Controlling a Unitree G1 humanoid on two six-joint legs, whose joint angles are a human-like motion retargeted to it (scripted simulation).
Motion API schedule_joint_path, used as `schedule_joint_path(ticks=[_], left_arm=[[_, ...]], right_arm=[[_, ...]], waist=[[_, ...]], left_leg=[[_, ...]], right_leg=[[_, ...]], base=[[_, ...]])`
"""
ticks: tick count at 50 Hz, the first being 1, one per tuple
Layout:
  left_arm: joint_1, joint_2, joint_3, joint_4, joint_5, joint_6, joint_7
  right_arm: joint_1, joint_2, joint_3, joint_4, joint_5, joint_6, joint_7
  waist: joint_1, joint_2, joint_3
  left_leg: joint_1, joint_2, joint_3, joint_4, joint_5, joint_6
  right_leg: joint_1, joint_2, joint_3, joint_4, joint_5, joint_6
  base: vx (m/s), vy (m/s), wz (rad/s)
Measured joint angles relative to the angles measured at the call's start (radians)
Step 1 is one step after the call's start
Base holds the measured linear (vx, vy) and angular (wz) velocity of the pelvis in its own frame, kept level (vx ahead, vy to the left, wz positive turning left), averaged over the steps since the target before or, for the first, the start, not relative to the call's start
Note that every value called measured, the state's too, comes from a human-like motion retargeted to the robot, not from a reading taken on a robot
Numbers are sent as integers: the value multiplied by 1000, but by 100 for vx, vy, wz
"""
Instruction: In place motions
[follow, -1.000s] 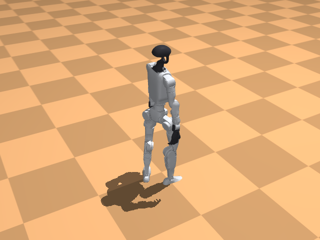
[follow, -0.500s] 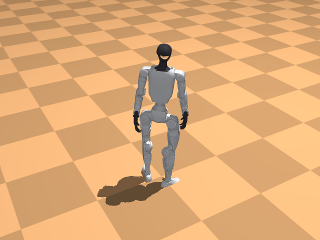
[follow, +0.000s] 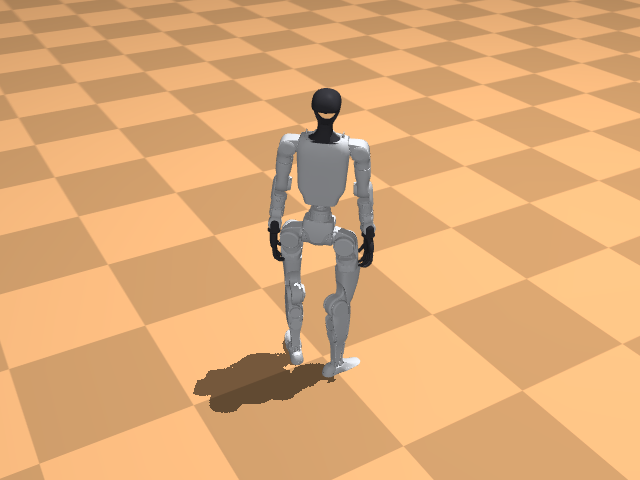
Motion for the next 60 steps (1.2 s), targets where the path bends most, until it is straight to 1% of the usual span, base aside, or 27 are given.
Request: schedule_joint_path(ticks=[5,9,20,33,60], left_arm=[[-14,-6,-9,-14,1,10,-48],[-17,-15,-27,-27,13,9,-51],[-17,-24,-63,-16,64,12,-56],[-28,-24,-73,25,75,18,-52],[-37,-38,-101,27,92,16,-48]], right_arm=[[4,-18,-39,12,39,15,-1],[7,-25,-52,14,55,19,-11],[5,4,-26,7,31,22,-3],[-5,20,12,-4,-11,9,10],[-2,18,-2,4,-19,20,40]], waist=[[-27,11,4],[-41,20,-1],[-61,34,-26],[-72,31,-45],[-86,21,-39]], left_leg=[[24,2,14,-3,-6,-1],[42,4,28,-8,-12,-2],[73,12,68,-22,-24,-9],[75,17,79,-25,-27,-14],[69,17,60,-27,-23,-13]], right_leg=[[10,5,13,5,-5,-2],[13,10,28,7,-7,-4],[5,23,70,7,-6,-10],[-7,29,86,10,-8,-13],[-16,30,71,11,-6,-18]], base=[[2,-1,-21],[3,0,-25],[3,0,-22],[0,0,0],[0,0,0]])
